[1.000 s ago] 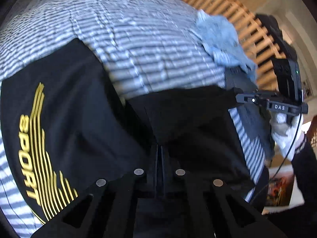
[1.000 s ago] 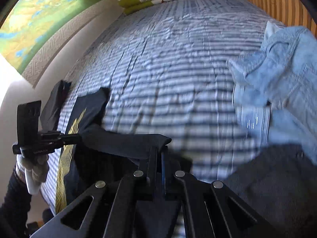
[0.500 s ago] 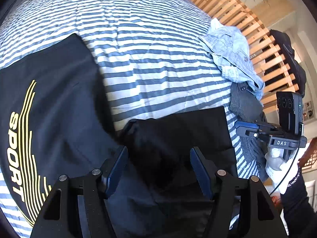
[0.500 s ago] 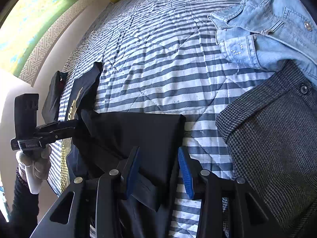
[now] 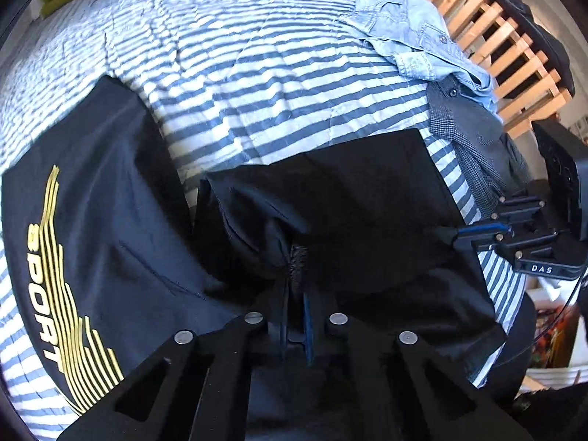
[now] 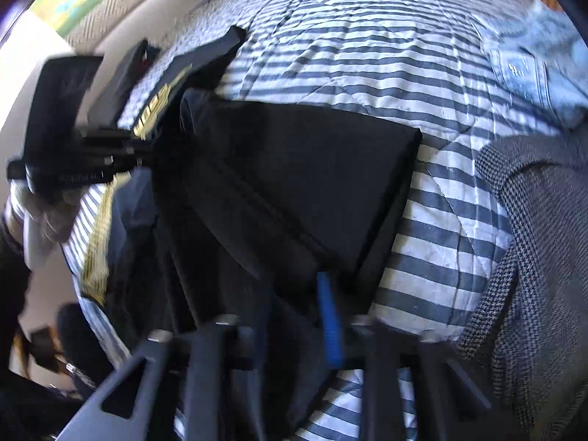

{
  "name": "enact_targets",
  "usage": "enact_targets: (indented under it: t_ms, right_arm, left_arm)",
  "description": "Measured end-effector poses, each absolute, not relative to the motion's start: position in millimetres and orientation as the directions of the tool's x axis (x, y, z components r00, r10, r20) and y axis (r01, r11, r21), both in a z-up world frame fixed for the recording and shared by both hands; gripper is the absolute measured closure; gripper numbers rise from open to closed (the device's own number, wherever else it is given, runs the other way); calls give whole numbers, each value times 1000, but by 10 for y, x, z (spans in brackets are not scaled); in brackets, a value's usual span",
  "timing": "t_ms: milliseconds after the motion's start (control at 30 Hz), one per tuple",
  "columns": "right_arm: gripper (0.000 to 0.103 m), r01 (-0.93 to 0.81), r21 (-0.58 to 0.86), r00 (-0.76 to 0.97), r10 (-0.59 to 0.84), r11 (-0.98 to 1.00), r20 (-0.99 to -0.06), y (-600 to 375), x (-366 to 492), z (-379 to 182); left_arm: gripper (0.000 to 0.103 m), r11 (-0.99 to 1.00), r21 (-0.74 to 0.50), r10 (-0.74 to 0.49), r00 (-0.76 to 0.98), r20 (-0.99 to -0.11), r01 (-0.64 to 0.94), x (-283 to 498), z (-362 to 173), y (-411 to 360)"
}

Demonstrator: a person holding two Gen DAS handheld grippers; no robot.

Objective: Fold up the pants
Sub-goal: 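Lower the jacket onto the bed and open both grippers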

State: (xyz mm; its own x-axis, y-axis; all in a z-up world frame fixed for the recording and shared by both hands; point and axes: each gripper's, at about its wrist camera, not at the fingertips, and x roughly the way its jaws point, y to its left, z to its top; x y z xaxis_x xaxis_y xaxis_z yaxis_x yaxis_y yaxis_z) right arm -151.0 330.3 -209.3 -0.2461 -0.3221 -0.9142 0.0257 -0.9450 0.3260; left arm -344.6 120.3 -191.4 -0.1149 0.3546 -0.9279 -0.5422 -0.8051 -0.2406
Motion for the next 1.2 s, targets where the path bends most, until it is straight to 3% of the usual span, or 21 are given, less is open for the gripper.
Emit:
enact_targets:
  t_ms: [133, 300, 400, 500, 533, 600, 667, 800, 867, 967, 1200]
  right_arm:
    - [101, 84, 206, -265, -221, -975, -938, 3329, -1546, -1866]
    - [101, 74, 131, -420, -150, -989, -895, 3563, -1882, -1382]
    - [101, -4, 43, -510, -35, -999, -860, 3719, -2285, -1212]
    - [101, -103, -51, -570, 101, -993, -816, 3876, -2734, -1200]
    - [101, -142, -69, -573, 139, -987, -807, 3936, -2879, -1245]
    - [101, -236, -128, -569, 244, -963, -786, 4092, -3167, -1367]
    - [93, -301, -151, -526, 296, -942, -798, 4256, -3422, -1517]
    - [87, -332, 73, -538, 125, -940, -834, 4590, -3299, -1577]
    - [87, -306, 156, -545, 38, -939, -838, 4574, -3119, -1562]
    - [87, -246, 266, -547, -92, -932, -832, 4398, -2627, -1494]
    - [86, -60, 270, -462, -213, -961, -861, 3430, -1058, -1432]
  left_arm:
    - [98, -802, -251, 392, -160, -906, -542, -3581, -1665, 1109]
    - [100, -839, -237, 422, -309, -852, -491, -4091, -1304, 1113]
    - [100, -878, -177, 375, -411, -831, -444, -4519, -1283, 1230]
    - [99, -904, -218, 372, -422, -827, -368, -4971, -1482, 1344]
    - [95, -921, -190, 336, -442, -832, -341, -5099, -1559, 1384]
    - [78, -953, -148, 252, -428, -868, -263, -5325, -1725, 1425]
    - [74, -949, -227, 301, -408, -862, -221, -5349, -1718, 1254]
    - [74, -937, -254, 336, -413, -846, -241, -4933, -1498, 796]
    - [74, -920, -279, 374, -399, -837, -276, -4489, -1350, 522]
    - [74, -923, -221, 343, -411, -845, -316, -3588, -1173, 102]
    - [62, -961, -176, 250, -395, -884, -215, -1618, -1305, -689]
